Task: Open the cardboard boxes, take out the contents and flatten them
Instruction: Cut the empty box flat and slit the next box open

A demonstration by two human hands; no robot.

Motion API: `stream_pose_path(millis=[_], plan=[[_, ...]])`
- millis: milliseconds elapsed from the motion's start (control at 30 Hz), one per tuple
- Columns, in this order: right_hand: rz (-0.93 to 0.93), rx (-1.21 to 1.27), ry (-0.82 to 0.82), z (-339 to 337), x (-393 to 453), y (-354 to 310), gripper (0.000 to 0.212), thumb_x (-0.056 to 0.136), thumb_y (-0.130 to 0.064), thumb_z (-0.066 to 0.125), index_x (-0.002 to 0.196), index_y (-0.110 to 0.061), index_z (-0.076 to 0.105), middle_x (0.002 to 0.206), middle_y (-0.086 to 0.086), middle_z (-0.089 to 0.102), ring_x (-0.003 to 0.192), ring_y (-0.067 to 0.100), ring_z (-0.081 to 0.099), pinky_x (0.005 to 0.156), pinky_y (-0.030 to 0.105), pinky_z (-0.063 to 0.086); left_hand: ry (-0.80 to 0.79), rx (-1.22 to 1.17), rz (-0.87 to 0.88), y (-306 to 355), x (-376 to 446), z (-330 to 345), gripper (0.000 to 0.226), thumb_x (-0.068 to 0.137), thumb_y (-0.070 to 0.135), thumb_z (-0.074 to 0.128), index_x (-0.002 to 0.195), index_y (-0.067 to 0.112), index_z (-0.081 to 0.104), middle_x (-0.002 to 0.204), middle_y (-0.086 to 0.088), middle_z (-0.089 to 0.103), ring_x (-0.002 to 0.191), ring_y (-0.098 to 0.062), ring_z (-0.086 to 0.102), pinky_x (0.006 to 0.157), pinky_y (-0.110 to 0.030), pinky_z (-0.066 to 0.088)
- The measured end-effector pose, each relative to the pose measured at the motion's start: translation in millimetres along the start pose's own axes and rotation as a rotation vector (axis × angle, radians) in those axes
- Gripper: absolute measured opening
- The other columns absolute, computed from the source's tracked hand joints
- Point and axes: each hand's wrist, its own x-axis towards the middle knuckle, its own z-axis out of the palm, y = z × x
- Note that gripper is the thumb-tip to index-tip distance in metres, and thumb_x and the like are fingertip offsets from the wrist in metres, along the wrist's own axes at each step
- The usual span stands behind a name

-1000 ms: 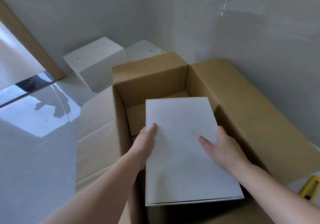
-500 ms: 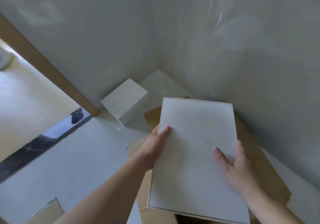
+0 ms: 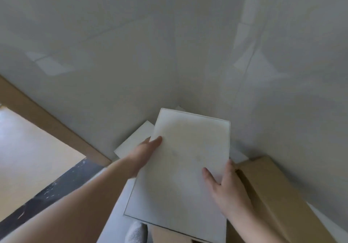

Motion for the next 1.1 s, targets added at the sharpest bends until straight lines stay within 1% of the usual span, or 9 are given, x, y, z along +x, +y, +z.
stream_pose_path(millis=[67, 133, 233, 300, 367, 533, 800, 967, 1100], plan=[[0.052, 0.03, 0.012, 48, 40, -8, 0.046, 0.087, -0.036, 0.065, 0.124, -0.016, 0.046, 0.114, -0.006, 0.062, 0.099, 0.007, 0.059, 0.075, 0.002, 0.041, -0.043, 0.056, 0.009, 13, 56, -36, 0.022, 0.097, 0.036, 0.05, 0.107, 0.019, 0.06, 0.082, 0.0, 0.075, 0.071, -0.018, 0.072, 0.061, -0.032, 0.059], [0.102, 0.064, 0.018, 109, 79, -9, 0.052, 0.084, -0.044, 0.065, 0.123, -0.015, 0.046, 0.114, -0.003, 0.063, 0.102, 0.011, 0.062, 0.086, 0.02, 0.05, -0.086, 0.098, 0.007, 15, 113, -74, 0.019, 0.099, 0.03, 0.046, 0.102, 0.017, 0.06, 0.076, 0.0, 0.074, 0.063, -0.016, 0.07, 0.055, -0.029, 0.058], [0.177, 0.088, 0.062, 191, 130, -5, 0.084, 0.071, -0.066, 0.056, 0.13, -0.008, 0.04, 0.12, 0.007, 0.061, 0.11, 0.022, 0.061, 0.096, 0.043, 0.049, -0.084, 0.195, 0.007, 10, 192, -129, 0.024, 0.097, 0.032, 0.048, 0.114, 0.018, 0.058, 0.09, -0.002, 0.074, 0.075, -0.019, 0.07, 0.069, -0.034, 0.059], [0.235, 0.091, 0.063, 235, 160, -4, 0.075, 0.08, -0.054, 0.061, 0.129, -0.002, 0.038, 0.12, 0.013, 0.059, 0.111, 0.028, 0.059, 0.097, 0.043, 0.047, -0.073, 0.255, 0.008, 2, 236, -160, 0.031, 0.097, 0.033, 0.049, 0.123, 0.017, 0.055, 0.099, -0.002, 0.07, 0.082, -0.018, 0.068, 0.081, -0.036, 0.056], [0.275, 0.054, 0.079, 270, 188, -2, 0.069, 0.087, -0.043, 0.062, 0.13, 0.004, 0.035, 0.12, 0.015, 0.056, 0.113, 0.031, 0.057, 0.099, 0.037, 0.043, -0.058, 0.306, 0.005, -6, 271, -183, 0.025, 0.098, 0.033, 0.049, 0.117, 0.019, 0.055, 0.096, 0.003, 0.067, 0.074, -0.01, 0.068, 0.074, -0.027, 0.056], [0.283, -0.001, 0.132, 328, 239, 6, 0.082, 0.086, -0.049, 0.061, 0.137, 0.007, 0.029, 0.134, 0.025, 0.047, 0.123, 0.035, 0.049, 0.104, 0.047, 0.039, -0.046, 0.43, 0.046, -21, 339, -216, 0.03, 0.098, 0.038, 0.047, 0.123, 0.023, 0.051, 0.119, -0.003, 0.064, 0.095, -0.017, 0.064, 0.089, -0.032, 0.05], [0.336, -0.011, 0.102, 356, 264, 16, 0.084, 0.086, -0.039, 0.066, 0.142, 0.006, 0.023, 0.141, 0.02, 0.044, 0.127, 0.03, 0.048, 0.106, 0.038, 0.039, 0.102, 1.066, 0.088, -29, 391, -217, 0.057, 0.098, 0.049, 0.035, 0.135, 0.006, 0.043, 0.134, -0.018, 0.05, 0.121, -0.034, 0.048, 0.096, -0.033, 0.036], [0.344, -0.019, -0.014, 359, 265, 16, 0.091, 0.093, -0.033, 0.059, 0.151, 0.0, -0.002, 0.154, 0.014, 0.024, 0.137, 0.024, 0.035, 0.101, 0.011, 0.019, 0.19, 1.117, 0.101, -33, 403, -209, 0.054, 0.101, 0.041, 0.033, 0.136, 0.0, 0.038, 0.137, -0.025, 0.046, 0.125, -0.038, 0.045, 0.098, -0.034, 0.034], [0.33, -0.1, -0.098, 350, 273, 12, 0.102, 0.091, -0.036, 0.061, 0.148, 0.004, -0.013, 0.158, 0.016, 0.009, 0.144, 0.024, 0.022, 0.097, 0.005, 0.011, 0.313, 1.046, 0.121, -47, 397, -212, 0.053, 0.102, 0.042, 0.031, 0.131, -0.001, 0.043, 0.131, -0.027, 0.05, 0.121, -0.042, 0.046, 0.099, -0.038, 0.035]])
